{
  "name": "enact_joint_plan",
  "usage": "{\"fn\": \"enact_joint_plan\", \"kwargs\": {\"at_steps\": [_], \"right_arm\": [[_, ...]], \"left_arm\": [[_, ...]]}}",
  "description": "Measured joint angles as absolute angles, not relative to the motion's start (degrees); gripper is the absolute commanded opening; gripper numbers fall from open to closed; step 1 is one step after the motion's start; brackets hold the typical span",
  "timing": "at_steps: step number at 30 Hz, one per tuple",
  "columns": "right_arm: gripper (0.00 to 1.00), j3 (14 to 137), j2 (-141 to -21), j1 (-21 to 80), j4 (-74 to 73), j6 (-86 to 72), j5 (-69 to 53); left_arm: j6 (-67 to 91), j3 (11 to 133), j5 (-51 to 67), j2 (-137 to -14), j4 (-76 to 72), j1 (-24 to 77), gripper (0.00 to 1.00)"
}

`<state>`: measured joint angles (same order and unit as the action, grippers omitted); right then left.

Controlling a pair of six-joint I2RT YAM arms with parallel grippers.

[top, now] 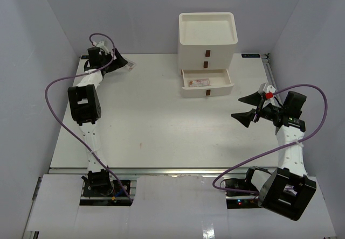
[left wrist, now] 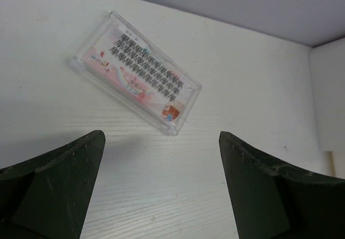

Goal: Organize the makeup

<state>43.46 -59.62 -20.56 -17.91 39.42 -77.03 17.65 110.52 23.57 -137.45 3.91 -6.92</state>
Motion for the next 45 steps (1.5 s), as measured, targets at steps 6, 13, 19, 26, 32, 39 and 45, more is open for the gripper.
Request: {"fn": "enact_joint_plan", "kwargs": {"at_steps": [6, 13, 19, 26, 32, 39, 45], "right_arm": [[0.9, 43.5, -59.6, -20.6, -17.9, 39.4, -77.0], [0.9, 43.5, -59.6, -20.6, -17.9, 39.4, -77.0], [0.9, 43.5, -59.6, -20.6, -17.9, 39.4, -76.9], [0.9, 43.5, -59.6, -20.6, -17.9, 39.4, -76.9], [0.9, 43.5, -59.6, -20.6, -18.0, 39.4, -76.9], [0.9, 43.5, -59.6, -20.6, -18.0, 39.4, -76.9], [0.9, 43.5, -59.6, -20.6, -18.0, 39.4, -76.9]], "left_arm": [[23.6, 112.5, 21.9, -137.4, 4.2, -6.4, 0.98], [25.0, 116.1, 14.6, -138.4, 8.0, -4.4, 0.98], [25.5, 122.7, 5.0, -139.3, 10.8, -1.8, 0.98], [29.9, 125.6, -3.0, -141.2, 12.5, 0.9, 0.98], [34.3, 126.4, -9.2, -144.8, 16.0, 2.9, 0.98], [35.6, 128.9, -15.2, -147.8, 18.9, 4.7, 0.98], [35.0, 134.2, -20.2, -150.1, 20.2, 6.1, 0.98]]}}
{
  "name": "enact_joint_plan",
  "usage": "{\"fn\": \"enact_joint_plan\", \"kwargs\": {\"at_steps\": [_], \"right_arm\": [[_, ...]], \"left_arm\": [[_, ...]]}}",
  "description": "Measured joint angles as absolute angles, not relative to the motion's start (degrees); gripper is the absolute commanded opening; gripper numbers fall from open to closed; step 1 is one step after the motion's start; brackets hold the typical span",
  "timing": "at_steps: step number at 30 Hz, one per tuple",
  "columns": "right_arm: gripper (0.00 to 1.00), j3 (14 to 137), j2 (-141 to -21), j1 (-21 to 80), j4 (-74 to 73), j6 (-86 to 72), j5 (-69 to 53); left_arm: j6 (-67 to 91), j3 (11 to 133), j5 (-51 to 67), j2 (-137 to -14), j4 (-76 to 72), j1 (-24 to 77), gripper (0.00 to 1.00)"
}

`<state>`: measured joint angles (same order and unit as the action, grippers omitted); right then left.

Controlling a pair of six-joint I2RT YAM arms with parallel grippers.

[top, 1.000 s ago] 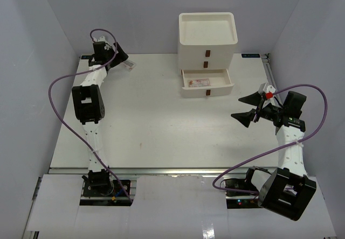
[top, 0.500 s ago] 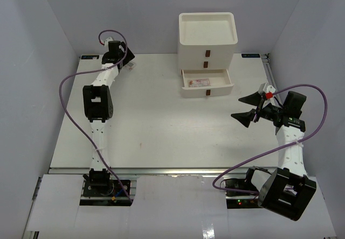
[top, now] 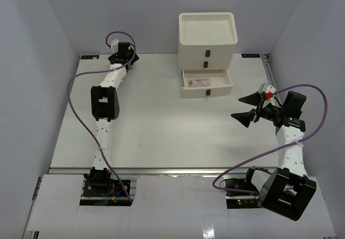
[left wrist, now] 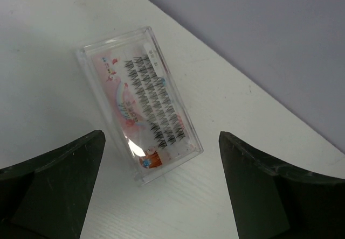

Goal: Organize the makeup

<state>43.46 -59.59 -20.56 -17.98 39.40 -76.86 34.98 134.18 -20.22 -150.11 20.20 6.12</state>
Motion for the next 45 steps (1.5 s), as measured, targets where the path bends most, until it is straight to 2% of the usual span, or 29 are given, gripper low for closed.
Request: {"fn": "enact_joint_plan", "kwargs": {"at_steps": [19, 29, 38, 45], "right_arm": [[0.9, 43.5, -59.6, -20.6, -18.0, 39.4, -76.6], [0.9, 43.5, -59.6, -20.6, -18.0, 39.4, -76.6], [0.9, 43.5, -59.6, -20.6, -18.0, 39.4, -76.5], [0.9, 43.5, -59.6, -20.6, -18.0, 39.4, -76.5]], "left_arm": [[29.5, 139.6, -26.5, -156.1, 17.3, 8.4, 0.98], [26.1, 139.8, -28.4, -157.3, 15.4, 8.8, 0.91], [24.4, 139.8, -28.5, -157.8, 14.1, 8.8, 0.9], [23.6, 133.7, -28.4, -155.3, 10.1, 8.8, 0.91]]}}
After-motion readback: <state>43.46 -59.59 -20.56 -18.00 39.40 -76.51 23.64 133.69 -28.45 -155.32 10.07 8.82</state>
